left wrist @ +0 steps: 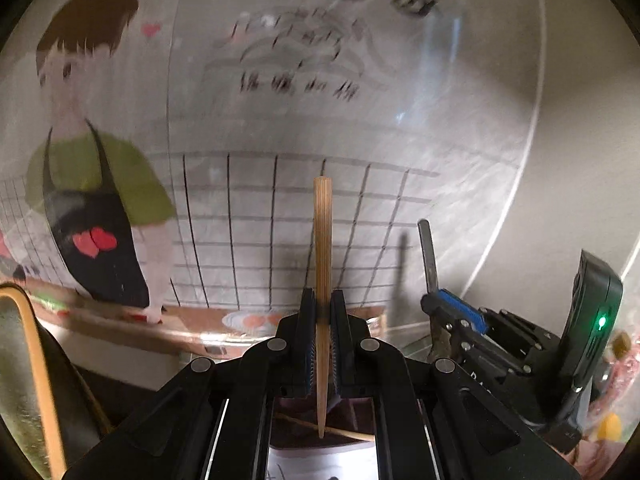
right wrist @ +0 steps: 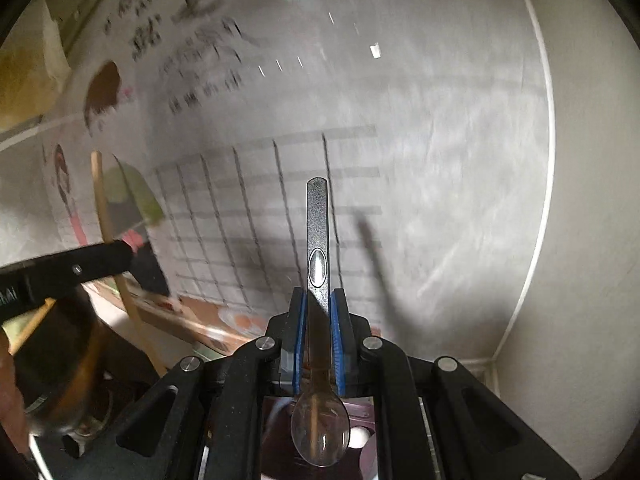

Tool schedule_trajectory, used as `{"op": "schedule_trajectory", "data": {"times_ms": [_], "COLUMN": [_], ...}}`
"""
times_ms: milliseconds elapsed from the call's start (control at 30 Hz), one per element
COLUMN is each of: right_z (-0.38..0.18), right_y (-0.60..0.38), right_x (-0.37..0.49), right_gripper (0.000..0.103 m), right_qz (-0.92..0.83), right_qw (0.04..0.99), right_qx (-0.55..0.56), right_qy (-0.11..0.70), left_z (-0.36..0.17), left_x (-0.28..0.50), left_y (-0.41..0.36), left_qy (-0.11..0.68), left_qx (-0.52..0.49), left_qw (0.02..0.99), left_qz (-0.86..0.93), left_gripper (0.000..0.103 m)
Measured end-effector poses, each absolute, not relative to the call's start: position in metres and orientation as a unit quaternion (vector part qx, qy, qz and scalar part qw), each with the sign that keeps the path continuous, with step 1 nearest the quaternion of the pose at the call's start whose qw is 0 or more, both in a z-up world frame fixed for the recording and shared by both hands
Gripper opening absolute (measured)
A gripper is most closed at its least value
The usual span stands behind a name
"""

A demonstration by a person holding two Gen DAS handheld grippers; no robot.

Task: Organize utensils
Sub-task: 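Lift the chopstick with the left tool while the right tool lifts the metal spoon toward the holder, then lower the chopstick into the purple holder with the left tool while the right tool drops the metal spoon in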

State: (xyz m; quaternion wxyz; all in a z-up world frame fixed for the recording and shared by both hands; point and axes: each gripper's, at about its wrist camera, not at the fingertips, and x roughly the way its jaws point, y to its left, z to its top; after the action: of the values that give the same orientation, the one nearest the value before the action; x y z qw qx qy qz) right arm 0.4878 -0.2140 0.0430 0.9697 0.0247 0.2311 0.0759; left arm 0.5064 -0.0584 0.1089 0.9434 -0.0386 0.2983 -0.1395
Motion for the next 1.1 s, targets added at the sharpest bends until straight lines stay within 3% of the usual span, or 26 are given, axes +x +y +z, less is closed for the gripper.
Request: {"op": "schedule_trajectory", "data": {"times_ms": [433,867,1000,1100], "right_z": [-0.029,0.001,0.014,0.017], "right_y": [-0.215,-0.227,-0.234,-0.235], "right_x": [0.490,0.461,0.431,0.406], "right_gripper": [0.010,0.014,0.026,0.032], "right_qz": [0.061,0.093,0.085,0.080], "right_qw": [0.965,0.958,0.957,0.956], "right_qx": [0.018,0.027,0.033,0.022], "right_qy": [0.255,0.270,0.275,0.282], "left_z": [0.065,0.059,0.063,0.063], "left_x": [0.524,0.513,0.497,0.481], "left_y": [-0.066,-0.055,-0.044,-0.031], "left_qy": [0.334,0.364,0.369,0.375], "left_qx": [-0.020,-0.045,-0.056,-0.064], "left_qw": [0.934,0.921,0.918,0.915], "left_qz": [-0.128,-0.131,-0.135,-0.134], "left_gripper": [0.007,0.009,0.010,0.016]}}
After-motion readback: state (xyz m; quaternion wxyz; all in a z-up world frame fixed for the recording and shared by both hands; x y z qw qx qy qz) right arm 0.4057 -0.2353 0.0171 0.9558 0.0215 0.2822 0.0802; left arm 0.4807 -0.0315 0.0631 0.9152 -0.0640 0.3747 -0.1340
